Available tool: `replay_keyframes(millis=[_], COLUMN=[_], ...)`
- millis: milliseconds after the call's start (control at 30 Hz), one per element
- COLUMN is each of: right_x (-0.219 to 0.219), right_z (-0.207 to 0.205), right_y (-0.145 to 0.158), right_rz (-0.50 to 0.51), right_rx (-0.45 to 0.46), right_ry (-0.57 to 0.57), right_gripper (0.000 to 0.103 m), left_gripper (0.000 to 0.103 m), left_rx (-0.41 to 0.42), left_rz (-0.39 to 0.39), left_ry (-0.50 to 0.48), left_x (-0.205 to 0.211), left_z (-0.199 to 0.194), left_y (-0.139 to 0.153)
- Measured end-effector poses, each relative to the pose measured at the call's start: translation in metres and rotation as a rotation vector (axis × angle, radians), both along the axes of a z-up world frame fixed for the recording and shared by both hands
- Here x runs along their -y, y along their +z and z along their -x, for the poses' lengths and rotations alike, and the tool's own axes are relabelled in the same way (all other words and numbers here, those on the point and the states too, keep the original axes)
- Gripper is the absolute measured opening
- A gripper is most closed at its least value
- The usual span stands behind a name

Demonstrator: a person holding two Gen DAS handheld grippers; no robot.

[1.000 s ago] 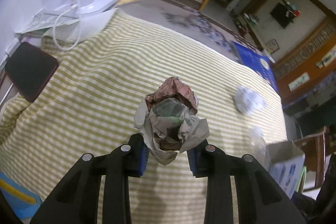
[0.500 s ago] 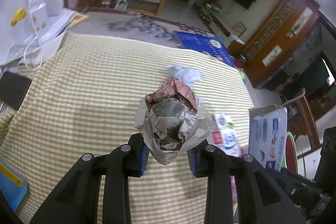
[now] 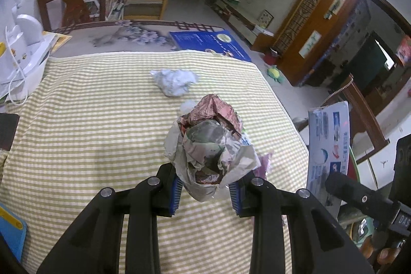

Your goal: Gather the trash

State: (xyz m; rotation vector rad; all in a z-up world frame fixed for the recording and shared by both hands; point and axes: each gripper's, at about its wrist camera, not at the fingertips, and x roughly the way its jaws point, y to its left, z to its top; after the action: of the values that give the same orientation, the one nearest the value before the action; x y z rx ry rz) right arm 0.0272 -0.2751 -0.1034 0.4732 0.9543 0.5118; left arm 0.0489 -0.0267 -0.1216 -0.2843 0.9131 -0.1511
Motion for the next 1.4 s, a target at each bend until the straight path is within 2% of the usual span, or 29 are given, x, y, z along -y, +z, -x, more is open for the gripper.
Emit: replay_keyframes(millis=[333, 800, 1400], right_x=[0.029, 0.083, 0.139], right_z=[0.014, -0.011, -0.02], right_y=[-0.002, 0.003, 0.006], right_rz=[-0.016, -0.032, -0.044], right_rx=[-0.002, 0.012, 0.023], right_ry=[-0.029, -0.015, -0.052], right_gripper=[0.053, 0.053, 0.053], left_gripper=[0.028, 0.028, 0.028], left_rx=[0.005, 0.049, 0.062], left_rz=[-0.026, -0.084, -0.1], left_ry=[-0.038, -0.021, -0.044], left_x=[0.034, 0.088, 0.14], left_z=[0.007, 0.001, -0.012], left_y=[0.004, 0.02, 0.024])
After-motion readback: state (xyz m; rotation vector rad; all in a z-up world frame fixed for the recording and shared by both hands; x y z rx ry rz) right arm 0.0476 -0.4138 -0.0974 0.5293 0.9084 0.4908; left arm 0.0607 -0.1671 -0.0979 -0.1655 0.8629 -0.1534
